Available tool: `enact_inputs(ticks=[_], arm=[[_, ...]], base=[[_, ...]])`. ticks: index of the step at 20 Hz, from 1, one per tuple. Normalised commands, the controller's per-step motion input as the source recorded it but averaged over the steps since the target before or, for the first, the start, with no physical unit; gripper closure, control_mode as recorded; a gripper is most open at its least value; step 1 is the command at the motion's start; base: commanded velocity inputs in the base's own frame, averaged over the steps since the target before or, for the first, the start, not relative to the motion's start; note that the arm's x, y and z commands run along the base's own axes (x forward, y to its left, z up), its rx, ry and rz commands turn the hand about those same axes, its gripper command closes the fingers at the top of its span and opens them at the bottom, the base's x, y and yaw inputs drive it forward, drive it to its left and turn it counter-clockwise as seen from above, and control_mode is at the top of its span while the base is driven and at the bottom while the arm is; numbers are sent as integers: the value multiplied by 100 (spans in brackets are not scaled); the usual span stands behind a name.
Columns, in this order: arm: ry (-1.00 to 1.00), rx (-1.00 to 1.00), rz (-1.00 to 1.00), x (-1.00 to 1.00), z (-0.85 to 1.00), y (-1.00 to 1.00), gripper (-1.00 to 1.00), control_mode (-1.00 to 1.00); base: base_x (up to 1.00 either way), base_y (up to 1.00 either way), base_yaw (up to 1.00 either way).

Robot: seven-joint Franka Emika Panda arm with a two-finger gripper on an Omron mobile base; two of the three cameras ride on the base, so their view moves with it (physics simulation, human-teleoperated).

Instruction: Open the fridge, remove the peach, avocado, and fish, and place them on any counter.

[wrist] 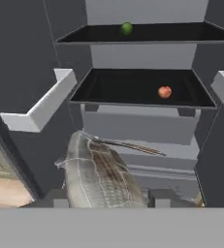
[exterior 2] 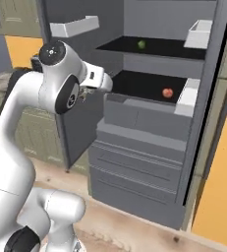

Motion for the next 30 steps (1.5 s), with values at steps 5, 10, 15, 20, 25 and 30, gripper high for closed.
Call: enact_inputs(ticks=[5, 10, 15, 20, 25, 30], arm=[[0, 0, 0, 0, 0, 0, 100, 100], [0, 0, 0, 0, 0, 0, 100, 100], [0, 0, 0, 0, 0, 0, 100, 100], [0, 0, 0, 0, 0, 0, 100, 100], [0, 0, 0, 0, 0, 0, 100, 100], [0, 0, 0, 0, 0, 0, 100, 100]], base=[[-56, 97, 53], [17, 100, 18], [89, 97, -36], [100, 94, -46], [80, 100, -28], [74, 100, -17]])
